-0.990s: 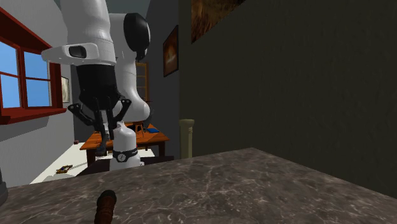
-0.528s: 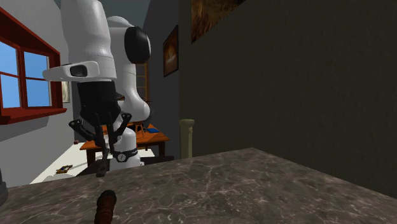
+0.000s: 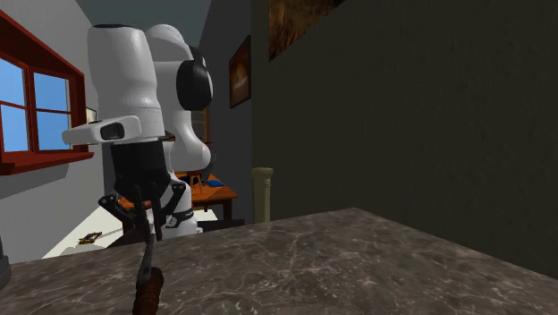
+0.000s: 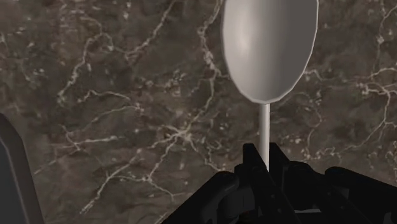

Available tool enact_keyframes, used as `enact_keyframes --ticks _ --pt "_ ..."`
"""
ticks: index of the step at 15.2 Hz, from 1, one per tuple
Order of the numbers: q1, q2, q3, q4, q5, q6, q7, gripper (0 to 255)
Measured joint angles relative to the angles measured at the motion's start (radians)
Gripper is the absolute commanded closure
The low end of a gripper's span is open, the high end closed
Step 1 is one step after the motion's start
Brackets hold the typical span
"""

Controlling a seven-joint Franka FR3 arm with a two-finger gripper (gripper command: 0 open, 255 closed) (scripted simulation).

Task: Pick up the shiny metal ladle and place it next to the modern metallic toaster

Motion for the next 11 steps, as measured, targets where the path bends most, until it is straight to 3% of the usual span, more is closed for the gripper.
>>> enact_keyframes --ticks 6,11 --pt "0.002 0.043 0.004 -0.036 0.003 0.081 -0.005 255" --pt "0.001 0.049 0.003 -0.037 0.003 0.093 -0.008 255"
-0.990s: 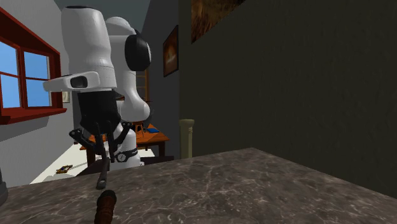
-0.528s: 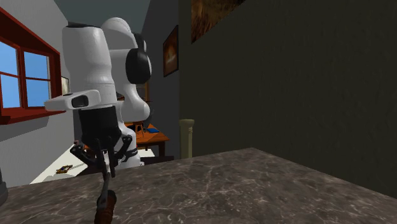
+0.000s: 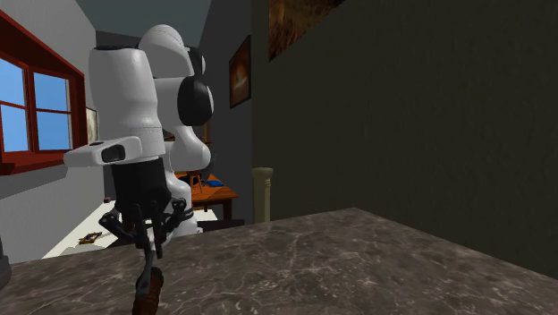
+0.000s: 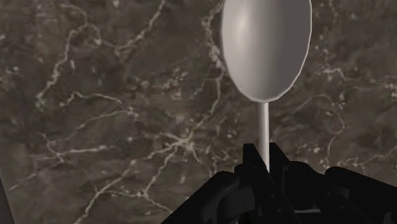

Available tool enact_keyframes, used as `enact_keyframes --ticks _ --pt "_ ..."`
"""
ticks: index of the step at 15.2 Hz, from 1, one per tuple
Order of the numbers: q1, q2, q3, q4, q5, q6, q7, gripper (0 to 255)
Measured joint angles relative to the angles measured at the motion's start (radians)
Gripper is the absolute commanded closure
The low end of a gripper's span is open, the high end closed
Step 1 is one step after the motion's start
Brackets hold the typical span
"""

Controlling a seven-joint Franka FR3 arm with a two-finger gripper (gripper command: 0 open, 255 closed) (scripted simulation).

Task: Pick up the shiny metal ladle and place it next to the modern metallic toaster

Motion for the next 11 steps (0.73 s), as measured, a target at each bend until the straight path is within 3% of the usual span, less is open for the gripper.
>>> enact_keyframes --ticks 1,2,8,11 --pt "0.000 0.000 0.000 -0.001 0.000 0.001 0.000 255" --pt "0.000 -0.002 0.000 -0.001 0.000 0.002 0.000 0" --pt "-0.001 0.001 -0.001 -0.007 0.000 0.001 -0.001 0" --pt "-0.003 -0.037 -0.004 0.026 -0.003 -0.068 0.002 0"
